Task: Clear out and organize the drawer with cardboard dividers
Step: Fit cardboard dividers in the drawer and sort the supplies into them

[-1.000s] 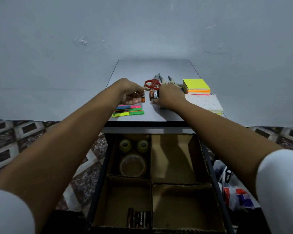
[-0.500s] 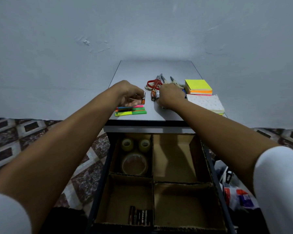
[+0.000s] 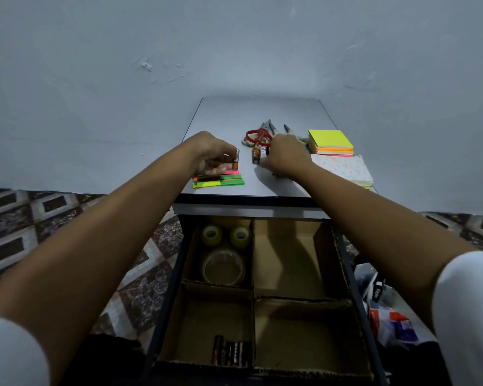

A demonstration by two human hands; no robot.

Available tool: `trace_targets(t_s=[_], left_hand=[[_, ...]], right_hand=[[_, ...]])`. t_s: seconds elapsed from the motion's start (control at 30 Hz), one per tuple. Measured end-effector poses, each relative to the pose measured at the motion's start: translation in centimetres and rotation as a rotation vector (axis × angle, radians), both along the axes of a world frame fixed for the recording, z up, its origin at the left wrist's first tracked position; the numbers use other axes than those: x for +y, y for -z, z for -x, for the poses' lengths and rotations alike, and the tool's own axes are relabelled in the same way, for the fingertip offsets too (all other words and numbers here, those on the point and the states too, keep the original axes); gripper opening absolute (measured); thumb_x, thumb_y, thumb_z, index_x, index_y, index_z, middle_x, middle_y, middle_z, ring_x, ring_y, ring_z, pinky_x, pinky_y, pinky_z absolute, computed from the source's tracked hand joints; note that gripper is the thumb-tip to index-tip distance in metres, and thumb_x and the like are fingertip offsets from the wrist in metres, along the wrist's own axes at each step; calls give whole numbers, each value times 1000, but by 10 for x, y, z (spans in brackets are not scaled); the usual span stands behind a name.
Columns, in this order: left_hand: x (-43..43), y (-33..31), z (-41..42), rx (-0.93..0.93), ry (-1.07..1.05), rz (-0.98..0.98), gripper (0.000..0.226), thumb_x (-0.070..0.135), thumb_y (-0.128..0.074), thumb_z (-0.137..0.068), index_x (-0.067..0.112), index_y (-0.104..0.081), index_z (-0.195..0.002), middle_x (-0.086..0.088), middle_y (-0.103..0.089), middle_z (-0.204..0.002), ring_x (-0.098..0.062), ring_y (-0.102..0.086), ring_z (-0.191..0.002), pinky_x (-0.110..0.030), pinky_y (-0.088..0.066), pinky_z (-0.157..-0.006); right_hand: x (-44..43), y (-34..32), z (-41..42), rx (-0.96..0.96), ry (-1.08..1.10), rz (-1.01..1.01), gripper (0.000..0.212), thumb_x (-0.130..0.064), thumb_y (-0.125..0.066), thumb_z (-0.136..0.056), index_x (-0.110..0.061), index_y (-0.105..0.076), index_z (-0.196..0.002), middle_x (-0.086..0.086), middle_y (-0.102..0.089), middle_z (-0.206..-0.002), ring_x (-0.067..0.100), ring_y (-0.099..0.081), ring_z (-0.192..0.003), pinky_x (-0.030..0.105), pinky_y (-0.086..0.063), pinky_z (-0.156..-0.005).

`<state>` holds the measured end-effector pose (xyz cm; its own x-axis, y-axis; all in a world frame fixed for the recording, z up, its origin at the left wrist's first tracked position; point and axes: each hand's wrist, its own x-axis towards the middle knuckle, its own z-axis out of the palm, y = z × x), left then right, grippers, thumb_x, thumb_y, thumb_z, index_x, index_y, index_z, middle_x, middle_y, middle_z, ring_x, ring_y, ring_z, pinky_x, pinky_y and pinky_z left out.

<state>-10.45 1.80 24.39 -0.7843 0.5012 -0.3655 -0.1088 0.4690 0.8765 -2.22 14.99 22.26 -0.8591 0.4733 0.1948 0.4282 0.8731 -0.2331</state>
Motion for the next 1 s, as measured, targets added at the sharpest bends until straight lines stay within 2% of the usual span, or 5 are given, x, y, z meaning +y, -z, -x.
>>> trace_targets(t_s=[0.17, 0.37, 0.67, 0.83, 1.0], left_hand=[[-10, 2, -11, 7, 12, -47, 10, 9, -62, -86, 8, -59, -78, -3, -61, -70, -2, -58, -41, -13, -47, -45], [-43, 15, -47, -8, 162, -144, 13, 3, -61, -87, 16, -62, -89, -2, -64, -72, -5, -63, -50, -13, -47, -45], [-98, 86, -96, -14, 511, 263, 12, 6, -63, -86, 12, -61, -96, -4, -67, -83, -11, -65, -68, -20, -54, -59], [-113, 139, -109, -101, 584, 477, 9, 6, -62, -88, 12, -56, -90, -8, -67, -90, -12, -64, -68, -20, -53, -57], [-116, 171, -117, -16, 604, 632, 7, 6, -55, -91, 2, -59, -95, -18, -68, -95, -19, -65, -68, -26, -55, -60]], right_hand=[[2, -17, -15, 136, 93, 315, 30, -25, -64, -81, -14, -43, -63, 0, -41, -59, 17, -43, -63, 22, -28, -45], [-14, -17, -67, 242, 71, 1053, 19, -18, -64, -86, -15, -52, -72, 2, -47, -59, 13, -46, -52, 20, -36, -50], [-60, 53, -138, 28, -43, 1223, 12, -17, -59, -90, -12, -61, -80, 2, -55, -66, 7, -53, -54, 21, -42, -47], [-87, 85, -156, -37, 26, 1167, 12, -18, -59, -91, -13, -60, -102, 0, -58, -77, 10, -55, -63, 19, -44, -50], [-100, 100, -165, -14, 72, 1298, 9, -14, -59, -91, -10, -58, -100, 1, -54, -69, 8, -49, -54, 13, -42, -43]])
